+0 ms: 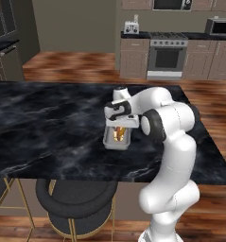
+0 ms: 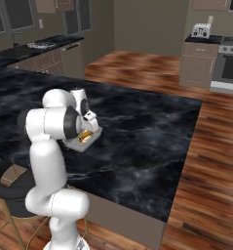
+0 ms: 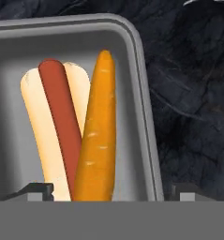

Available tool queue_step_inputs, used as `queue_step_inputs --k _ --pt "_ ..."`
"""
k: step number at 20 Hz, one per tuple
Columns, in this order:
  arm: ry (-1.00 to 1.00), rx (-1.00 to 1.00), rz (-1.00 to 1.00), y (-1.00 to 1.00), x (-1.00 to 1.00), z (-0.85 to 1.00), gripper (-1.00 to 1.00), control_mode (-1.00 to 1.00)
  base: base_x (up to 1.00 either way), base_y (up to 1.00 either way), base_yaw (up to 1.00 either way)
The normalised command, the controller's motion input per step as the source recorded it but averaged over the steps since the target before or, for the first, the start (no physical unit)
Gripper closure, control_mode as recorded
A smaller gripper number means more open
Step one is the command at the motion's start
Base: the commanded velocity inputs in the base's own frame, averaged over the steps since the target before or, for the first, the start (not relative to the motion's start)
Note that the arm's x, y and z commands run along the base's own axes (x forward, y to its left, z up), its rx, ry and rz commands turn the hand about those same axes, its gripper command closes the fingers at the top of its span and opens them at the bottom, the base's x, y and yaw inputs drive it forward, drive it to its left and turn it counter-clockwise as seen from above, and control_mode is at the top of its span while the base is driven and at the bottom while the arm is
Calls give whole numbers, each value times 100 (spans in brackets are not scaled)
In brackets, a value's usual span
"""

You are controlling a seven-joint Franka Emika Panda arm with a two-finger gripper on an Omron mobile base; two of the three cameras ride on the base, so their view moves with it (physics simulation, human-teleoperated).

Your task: Place one cooked food and one vegetable from the large plate to each tupperware container.

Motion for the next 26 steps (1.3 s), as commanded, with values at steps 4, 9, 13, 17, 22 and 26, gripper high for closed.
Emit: queue_step_inputs --k 4,9,13,17,22,26 --pt "-17 13 0 0 -38 80 -100 -100 0 0 0" --pt "-15 3 6 0 -87 70 -100 -100 0 0 0" --pt "-10 2 5 0 -100 41 -100 -100 0 0 0" --pt "-13 0 21 8 -100 48 -100 -100 0 0 0" --pt "-19 -2 32 73 -100 72 -100 -100 0 0 0" --pt "-17 -14 26 87 -98 47 -100 -100 0 0 0"
